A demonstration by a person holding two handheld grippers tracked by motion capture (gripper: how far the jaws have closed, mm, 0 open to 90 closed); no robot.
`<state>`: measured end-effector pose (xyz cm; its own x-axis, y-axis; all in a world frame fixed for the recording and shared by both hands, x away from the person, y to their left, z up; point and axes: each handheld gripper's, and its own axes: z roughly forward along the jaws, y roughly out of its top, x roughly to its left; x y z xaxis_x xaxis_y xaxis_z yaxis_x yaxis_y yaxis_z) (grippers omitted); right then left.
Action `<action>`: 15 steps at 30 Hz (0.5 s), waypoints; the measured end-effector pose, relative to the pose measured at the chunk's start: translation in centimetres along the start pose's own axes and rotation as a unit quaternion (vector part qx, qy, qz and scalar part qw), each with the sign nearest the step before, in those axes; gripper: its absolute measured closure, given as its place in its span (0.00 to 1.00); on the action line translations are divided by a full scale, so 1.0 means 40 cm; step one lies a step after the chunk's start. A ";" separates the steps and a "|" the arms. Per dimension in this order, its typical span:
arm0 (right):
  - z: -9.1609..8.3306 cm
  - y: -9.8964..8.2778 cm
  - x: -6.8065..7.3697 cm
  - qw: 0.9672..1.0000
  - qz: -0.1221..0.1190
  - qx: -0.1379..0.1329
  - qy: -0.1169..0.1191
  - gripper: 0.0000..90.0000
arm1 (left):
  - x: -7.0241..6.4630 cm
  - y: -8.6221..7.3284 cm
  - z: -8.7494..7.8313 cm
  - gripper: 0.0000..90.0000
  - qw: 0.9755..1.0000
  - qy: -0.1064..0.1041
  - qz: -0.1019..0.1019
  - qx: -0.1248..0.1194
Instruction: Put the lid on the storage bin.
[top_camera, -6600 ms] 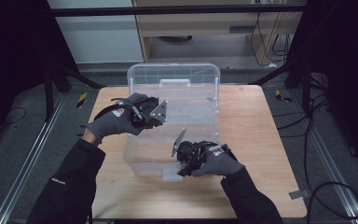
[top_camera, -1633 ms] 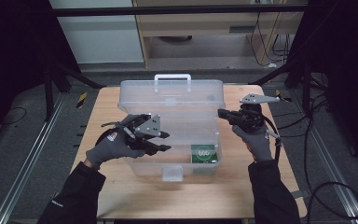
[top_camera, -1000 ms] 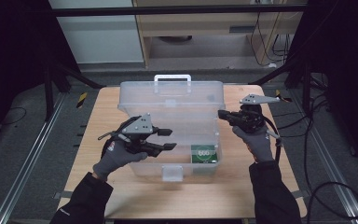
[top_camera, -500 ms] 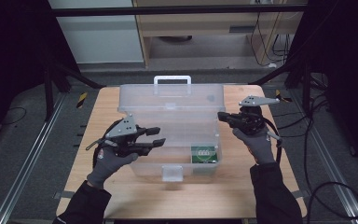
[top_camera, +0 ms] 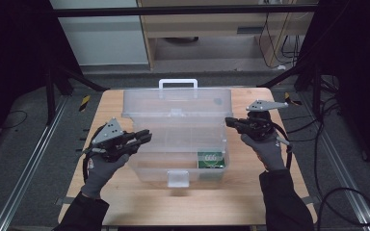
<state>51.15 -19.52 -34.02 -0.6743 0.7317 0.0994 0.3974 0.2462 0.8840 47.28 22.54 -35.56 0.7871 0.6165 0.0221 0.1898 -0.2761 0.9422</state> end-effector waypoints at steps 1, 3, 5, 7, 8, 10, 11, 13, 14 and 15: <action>-0.001 -0.001 0.001 1.000 -0.002 0.003 -0.001 1.00 | 0.004 -0.003 -0.004 0.92 1.000 0.004 -0.001 0.002; -0.001 -0.002 0.003 1.000 -0.002 0.004 -0.001 1.00 | 0.010 -0.008 -0.011 0.94 1.000 0.012 -0.008 0.002; -0.002 -0.005 0.003 1.000 0.001 0.003 0.002 1.00 | 0.016 -0.013 -0.017 0.97 1.000 0.019 -0.012 0.005; -0.004 -0.011 0.003 1.000 0.002 0.003 0.005 1.00 | 0.022 -0.016 -0.023 0.98 1.000 0.025 -0.014 0.006; -0.005 -0.013 0.003 1.000 0.001 0.004 0.006 1.00 | 0.024 -0.017 -0.027 0.99 0.999 0.029 -0.015 0.007; -0.006 -0.020 0.006 1.000 -0.002 0.005 0.008 1.00 | 0.030 -0.021 -0.033 0.99 0.999 0.037 -0.020 0.006; -0.006 -0.020 0.006 1.000 -0.002 0.005 0.008 1.00 | 0.030 -0.021 -0.033 0.99 0.999 0.037 -0.020 0.006; -0.008 -0.023 0.009 1.000 0.000 0.008 0.008 1.00 | 0.033 -0.023 -0.035 0.99 0.999 0.044 -0.022 0.006; -0.009 -0.025 0.009 1.000 -0.002 0.008 0.008 1.00 | 0.034 -0.024 -0.036 0.99 0.999 0.048 -0.021 0.008; -0.011 -0.028 0.013 1.000 -0.002 0.012 0.008 1.00 | 0.035 -0.026 -0.037 0.99 0.998 0.051 -0.022 0.008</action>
<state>50.09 -19.69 -34.77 -0.6862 0.7200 0.1032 0.4090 0.2645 0.8734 47.32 24.78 -36.00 0.7140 0.7000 0.0154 0.2325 -0.2578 0.9378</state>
